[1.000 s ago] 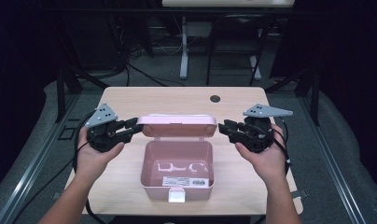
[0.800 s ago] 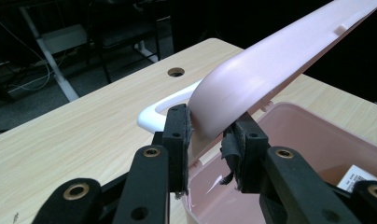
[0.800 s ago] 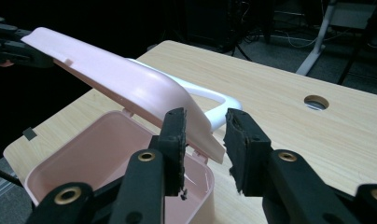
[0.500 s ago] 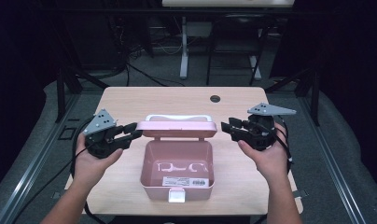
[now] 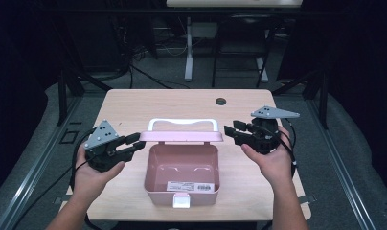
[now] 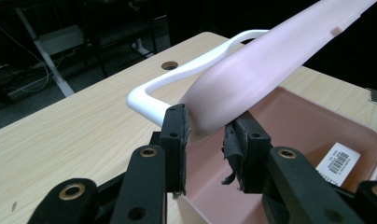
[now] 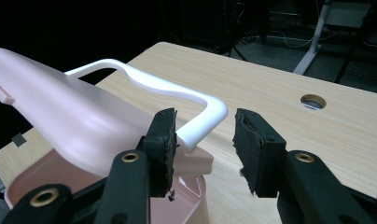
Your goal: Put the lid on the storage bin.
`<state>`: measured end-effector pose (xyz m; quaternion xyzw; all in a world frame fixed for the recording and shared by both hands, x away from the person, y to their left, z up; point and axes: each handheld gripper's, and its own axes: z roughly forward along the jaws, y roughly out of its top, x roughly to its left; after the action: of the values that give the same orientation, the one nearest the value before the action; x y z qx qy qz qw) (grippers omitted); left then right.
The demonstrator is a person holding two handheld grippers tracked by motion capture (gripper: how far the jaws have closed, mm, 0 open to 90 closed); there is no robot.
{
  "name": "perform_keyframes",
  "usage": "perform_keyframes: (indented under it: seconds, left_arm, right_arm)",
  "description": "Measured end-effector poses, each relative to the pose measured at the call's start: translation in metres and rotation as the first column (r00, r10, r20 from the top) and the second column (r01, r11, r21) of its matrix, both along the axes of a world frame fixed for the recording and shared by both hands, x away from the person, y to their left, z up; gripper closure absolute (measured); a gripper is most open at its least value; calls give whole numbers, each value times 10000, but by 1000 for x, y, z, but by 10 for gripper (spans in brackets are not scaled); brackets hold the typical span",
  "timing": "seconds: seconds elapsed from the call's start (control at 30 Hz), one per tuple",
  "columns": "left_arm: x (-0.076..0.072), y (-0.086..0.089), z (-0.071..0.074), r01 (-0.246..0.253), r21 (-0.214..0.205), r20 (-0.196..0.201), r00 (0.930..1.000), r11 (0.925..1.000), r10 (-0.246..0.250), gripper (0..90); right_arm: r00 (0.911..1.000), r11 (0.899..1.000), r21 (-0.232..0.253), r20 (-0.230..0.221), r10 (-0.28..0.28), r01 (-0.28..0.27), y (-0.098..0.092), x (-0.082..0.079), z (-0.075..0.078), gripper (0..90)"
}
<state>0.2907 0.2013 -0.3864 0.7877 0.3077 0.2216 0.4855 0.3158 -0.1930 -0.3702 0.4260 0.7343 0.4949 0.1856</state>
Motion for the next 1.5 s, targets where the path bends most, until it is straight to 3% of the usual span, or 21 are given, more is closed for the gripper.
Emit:
perform_keyframes:
  seconds: [1.5]
  left_arm:
    - [-29, 5, -19, 245, -23, -188, 9995, 9997, -246, 692]
  right_arm:
    - [10000, 10000, -41, -82, 35, -35, 4, 4, -4, 583]
